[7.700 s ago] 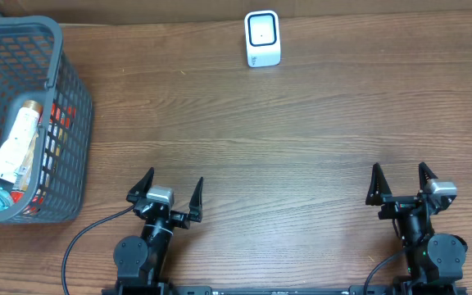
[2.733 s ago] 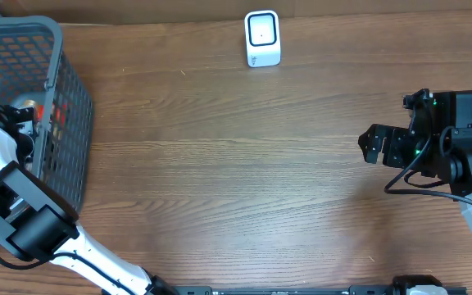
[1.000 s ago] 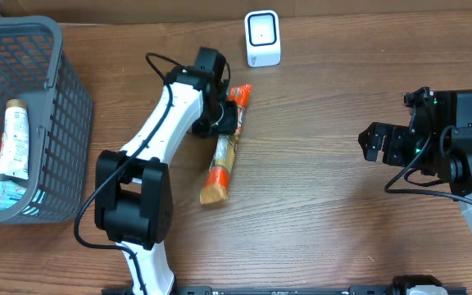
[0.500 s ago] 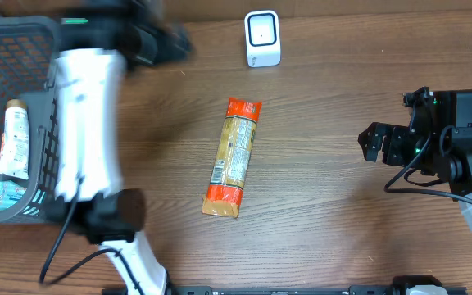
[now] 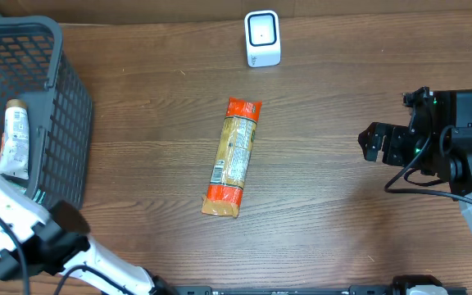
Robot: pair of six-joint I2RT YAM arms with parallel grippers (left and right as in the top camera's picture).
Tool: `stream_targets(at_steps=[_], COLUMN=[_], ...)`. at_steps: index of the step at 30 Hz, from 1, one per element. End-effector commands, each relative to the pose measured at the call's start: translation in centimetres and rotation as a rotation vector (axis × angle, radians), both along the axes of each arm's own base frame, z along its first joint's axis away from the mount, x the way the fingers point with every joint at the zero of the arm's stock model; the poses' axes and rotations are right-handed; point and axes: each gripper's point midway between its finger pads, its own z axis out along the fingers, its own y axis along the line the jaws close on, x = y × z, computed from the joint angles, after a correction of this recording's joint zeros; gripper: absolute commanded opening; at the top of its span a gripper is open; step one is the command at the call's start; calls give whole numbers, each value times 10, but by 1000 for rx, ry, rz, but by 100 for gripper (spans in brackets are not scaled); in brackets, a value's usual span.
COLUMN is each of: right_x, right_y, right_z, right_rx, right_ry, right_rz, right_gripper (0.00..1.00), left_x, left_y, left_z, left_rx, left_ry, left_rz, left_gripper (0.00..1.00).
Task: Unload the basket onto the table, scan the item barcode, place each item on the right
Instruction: 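Reach the left gripper into the basket and grasp the white tube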
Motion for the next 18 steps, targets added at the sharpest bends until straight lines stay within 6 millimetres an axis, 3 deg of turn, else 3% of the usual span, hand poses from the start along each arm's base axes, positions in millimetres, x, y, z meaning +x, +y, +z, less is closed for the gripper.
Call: stream_targets(at_steps=[1,7,11,18], right_x=[3,3,3,2], right_y=[0,0,0,0], right_z=[7,7,7,7], right_rx=[-4,-4,-4,-2], right_ry=[-26,-26,-23,-20], right_rz=[4,4,4,1], right_gripper=[100,100,100,100], left_x=[9,29,27,23], left_y=[32,55,72,84], left_z=[-62,-149,-206,-275], left_rx=[-72,-88,-134,-196], left_ry=[78,209,324,428], left_rz=[-72,-209,-169,-171], left_gripper=[100,88,87,83])
